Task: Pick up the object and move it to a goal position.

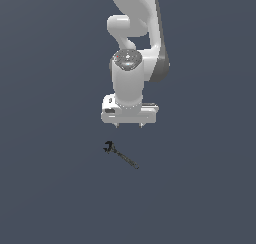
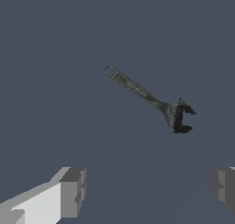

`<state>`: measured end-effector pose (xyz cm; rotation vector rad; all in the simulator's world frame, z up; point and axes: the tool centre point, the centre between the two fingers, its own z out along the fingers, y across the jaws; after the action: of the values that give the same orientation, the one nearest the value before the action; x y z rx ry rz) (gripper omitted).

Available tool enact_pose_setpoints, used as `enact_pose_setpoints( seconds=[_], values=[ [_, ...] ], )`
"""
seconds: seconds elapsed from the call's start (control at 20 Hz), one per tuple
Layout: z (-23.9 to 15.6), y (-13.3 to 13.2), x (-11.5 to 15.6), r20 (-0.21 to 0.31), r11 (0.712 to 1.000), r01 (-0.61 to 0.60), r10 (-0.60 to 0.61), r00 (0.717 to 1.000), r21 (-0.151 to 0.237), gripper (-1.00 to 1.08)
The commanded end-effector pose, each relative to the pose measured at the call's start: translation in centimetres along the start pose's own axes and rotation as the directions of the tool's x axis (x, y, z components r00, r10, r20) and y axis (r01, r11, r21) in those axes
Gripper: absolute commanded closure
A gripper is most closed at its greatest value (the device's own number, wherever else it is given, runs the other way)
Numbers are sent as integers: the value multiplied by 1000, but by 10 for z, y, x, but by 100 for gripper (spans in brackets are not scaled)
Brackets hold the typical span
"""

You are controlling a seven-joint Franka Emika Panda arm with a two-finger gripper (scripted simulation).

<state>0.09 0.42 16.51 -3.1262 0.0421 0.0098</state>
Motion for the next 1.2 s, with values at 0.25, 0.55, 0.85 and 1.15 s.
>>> enact_pose_setpoints(
  seconds=[0.25,0.55,0.85,1.15],
  values=[
    [-7,-18,2,-11,999,33,-33,999,-2,-92],
    [-14,-35,4,-23,998,61,-61,998,-4,-92],
    [-10,-32,7,-21,996,87,-88,996,-6,-92],
    [0,-26,14,-18,987,159,-159,987,-11,-92]
  ],
)
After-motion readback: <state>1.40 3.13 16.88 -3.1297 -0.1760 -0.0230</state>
